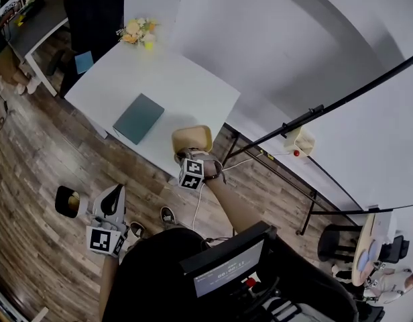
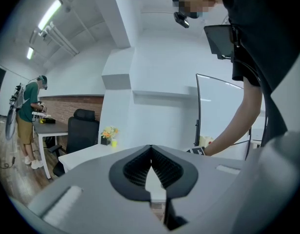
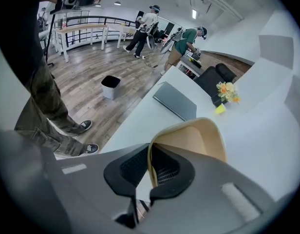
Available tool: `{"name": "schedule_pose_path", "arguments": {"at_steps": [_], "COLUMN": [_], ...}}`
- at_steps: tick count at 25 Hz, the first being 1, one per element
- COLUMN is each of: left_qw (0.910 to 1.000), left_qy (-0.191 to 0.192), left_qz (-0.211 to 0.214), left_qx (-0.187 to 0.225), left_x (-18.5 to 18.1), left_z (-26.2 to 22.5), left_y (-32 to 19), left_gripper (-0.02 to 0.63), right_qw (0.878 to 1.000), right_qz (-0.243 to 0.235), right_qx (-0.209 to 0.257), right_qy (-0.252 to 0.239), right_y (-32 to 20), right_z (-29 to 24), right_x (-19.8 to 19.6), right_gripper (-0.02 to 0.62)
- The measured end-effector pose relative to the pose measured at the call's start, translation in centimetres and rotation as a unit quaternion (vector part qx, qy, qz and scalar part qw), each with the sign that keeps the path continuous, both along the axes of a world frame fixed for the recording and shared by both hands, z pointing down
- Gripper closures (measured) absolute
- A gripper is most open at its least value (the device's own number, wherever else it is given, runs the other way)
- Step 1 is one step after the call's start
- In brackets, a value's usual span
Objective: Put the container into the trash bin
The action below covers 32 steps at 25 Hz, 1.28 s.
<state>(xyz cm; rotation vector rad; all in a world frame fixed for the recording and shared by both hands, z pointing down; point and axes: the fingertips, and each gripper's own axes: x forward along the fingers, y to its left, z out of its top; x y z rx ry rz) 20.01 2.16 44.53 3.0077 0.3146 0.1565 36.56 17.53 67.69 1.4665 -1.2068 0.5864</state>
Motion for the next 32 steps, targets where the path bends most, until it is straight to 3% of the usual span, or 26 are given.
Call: {"name": "schedule_pose_path", "arguments": {"at_steps": [9,32], "left_qw": [0.9996,0.9926], "left_qy": [-0.006,-0.011], "left_qz": [0.028,0.114], "left_qx": [-0.001,-0.039], "left_x": [0.8,3.2], "left_z": [0.4,0.7], "left_y": [0.9,4.0], "left_gripper": [0.604,0.603], "right_qw": [1.000,0.993], "right_qz": [0.012,-0.022], "right_qx": [0.014,0.054], "right_qy": [0.012,0.104], "right_y": [0.0,-0.1], "right_z": [-2.0,-11.1], "right_x": [0.2,-2.0], "right_gripper": [0.572,0.572]}}
